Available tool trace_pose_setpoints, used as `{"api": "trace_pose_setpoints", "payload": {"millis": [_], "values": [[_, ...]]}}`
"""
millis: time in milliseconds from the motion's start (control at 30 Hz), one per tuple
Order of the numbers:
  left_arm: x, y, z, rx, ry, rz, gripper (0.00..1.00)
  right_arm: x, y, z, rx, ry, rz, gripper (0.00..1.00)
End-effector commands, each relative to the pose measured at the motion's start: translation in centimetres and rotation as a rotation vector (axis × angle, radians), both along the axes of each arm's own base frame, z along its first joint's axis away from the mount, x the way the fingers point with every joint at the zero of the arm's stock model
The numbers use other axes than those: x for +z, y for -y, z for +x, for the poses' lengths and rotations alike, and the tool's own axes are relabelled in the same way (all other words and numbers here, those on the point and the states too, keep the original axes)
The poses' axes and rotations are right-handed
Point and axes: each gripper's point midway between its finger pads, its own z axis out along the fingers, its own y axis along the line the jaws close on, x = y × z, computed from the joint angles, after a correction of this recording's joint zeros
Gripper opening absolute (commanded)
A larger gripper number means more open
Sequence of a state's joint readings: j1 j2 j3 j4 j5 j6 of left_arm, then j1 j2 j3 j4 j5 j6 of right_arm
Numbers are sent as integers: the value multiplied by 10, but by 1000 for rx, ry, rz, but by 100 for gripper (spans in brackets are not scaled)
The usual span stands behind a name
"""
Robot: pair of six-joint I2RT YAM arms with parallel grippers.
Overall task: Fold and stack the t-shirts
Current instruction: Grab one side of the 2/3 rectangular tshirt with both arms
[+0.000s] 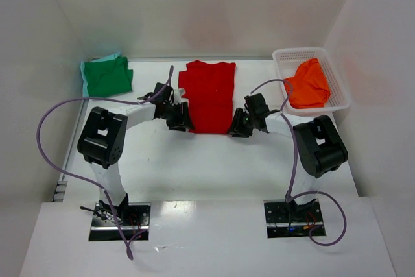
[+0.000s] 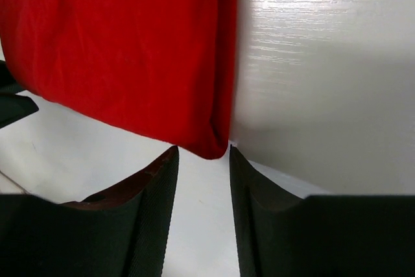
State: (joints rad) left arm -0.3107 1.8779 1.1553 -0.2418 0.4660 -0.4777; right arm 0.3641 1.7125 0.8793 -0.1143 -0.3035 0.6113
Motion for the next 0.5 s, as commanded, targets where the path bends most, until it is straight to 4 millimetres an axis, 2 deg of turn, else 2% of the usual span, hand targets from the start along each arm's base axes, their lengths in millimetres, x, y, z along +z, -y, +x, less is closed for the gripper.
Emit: {"api": "trace_pose_setpoints", "payload": {"millis": [0,167,267,467], "values": [[0,6,5,-15,12,-24,49,7,-8,16,5,53,9,37],[-5,7,8,-10,5,-25,34,7,-6,20,-5,67,0,24],[-8,8,9,-8,4,-26,28,7,-5,21,-13,70,-9,22],[-9,7,10,-3,4,-18,4,5,-2,21,-22,66,-25,9]]}}
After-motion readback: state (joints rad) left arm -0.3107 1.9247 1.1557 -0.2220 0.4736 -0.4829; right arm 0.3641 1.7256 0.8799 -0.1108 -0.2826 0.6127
